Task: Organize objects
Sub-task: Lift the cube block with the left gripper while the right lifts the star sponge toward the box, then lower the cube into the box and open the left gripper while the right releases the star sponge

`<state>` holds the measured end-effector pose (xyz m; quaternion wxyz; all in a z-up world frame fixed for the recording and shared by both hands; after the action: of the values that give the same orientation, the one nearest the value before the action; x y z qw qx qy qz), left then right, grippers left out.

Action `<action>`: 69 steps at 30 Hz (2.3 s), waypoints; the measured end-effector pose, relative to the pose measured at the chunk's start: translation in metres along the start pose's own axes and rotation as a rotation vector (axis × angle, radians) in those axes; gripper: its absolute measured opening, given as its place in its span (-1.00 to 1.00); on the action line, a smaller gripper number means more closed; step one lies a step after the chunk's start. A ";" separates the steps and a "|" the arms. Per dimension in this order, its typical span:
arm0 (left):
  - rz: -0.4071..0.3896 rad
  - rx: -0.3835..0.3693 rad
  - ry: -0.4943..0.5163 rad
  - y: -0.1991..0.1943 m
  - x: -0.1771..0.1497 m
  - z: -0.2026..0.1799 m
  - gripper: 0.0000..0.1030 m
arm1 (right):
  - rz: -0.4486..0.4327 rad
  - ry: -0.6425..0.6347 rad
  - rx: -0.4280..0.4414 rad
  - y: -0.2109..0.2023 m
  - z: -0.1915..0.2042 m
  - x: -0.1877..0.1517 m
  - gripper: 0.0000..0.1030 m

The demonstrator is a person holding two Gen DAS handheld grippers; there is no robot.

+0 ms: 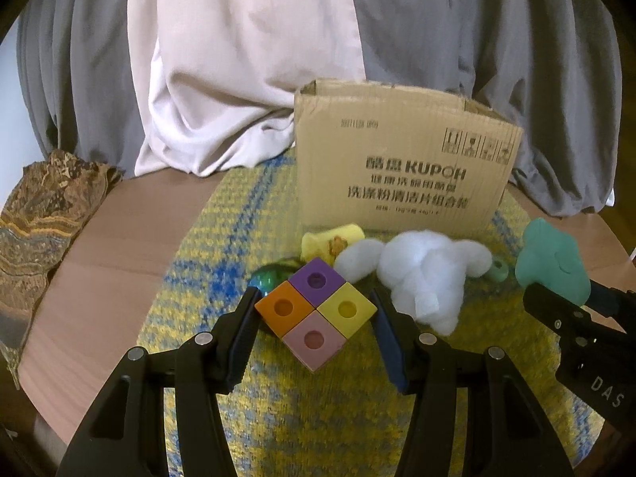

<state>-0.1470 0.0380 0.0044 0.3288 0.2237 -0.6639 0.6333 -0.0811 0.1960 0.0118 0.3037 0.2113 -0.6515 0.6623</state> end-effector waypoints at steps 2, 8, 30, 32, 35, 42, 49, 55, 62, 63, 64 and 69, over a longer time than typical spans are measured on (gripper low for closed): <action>-0.015 0.001 0.003 -0.004 0.006 -0.001 0.06 | -0.012 0.002 0.000 -0.004 0.000 0.004 0.16; -0.051 -0.004 0.002 -0.013 0.023 -0.002 0.06 | -0.048 0.006 -0.001 -0.014 0.000 0.014 0.16; -0.168 0.007 0.013 -0.032 0.086 -0.004 0.06 | -0.179 -0.002 -0.016 -0.045 0.003 0.070 0.16; -0.181 0.006 0.016 -0.033 0.093 -0.005 0.06 | -0.190 -0.003 -0.019 -0.047 0.003 0.076 0.16; -0.191 0.005 0.019 -0.032 0.102 -0.007 0.06 | -0.202 -0.001 -0.023 -0.047 0.002 0.085 0.16; -0.215 0.005 0.044 -0.027 0.122 -0.015 0.06 | -0.223 -0.011 -0.034 -0.044 -0.001 0.107 0.16; -0.227 -0.004 0.060 -0.017 0.144 -0.019 0.06 | -0.228 -0.025 -0.026 -0.038 0.000 0.125 0.16; -0.223 -0.010 0.068 -0.004 0.161 -0.020 0.06 | -0.221 -0.031 -0.035 -0.029 0.002 0.139 0.16; -0.204 -0.026 0.068 0.014 0.181 -0.019 0.06 | -0.192 -0.032 -0.035 -0.011 0.000 0.162 0.17; -0.197 -0.030 0.070 0.018 0.184 -0.019 0.06 | -0.182 -0.033 -0.034 -0.007 -0.001 0.165 0.17; -0.191 -0.032 0.073 0.021 0.186 -0.020 0.06 | -0.170 -0.036 -0.037 -0.003 -0.001 0.168 0.17; -0.158 -0.045 0.082 0.035 0.192 -0.022 0.06 | -0.138 -0.035 -0.044 0.012 -0.003 0.176 0.17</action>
<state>-0.3003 0.0865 0.1181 0.4093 0.2418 -0.6443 0.5991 -0.2168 0.2222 0.1215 0.3418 0.2605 -0.6549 0.6216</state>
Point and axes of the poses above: each gripper's, at about its wrist camera, not at the fingertips, and y roughly the way its jaws point, z to its left, x to its top, the point moved 1 cm from there along y, roughly the way its jaws point, and after that the axes turned 3 degrees about z, right-handed, at the moved point
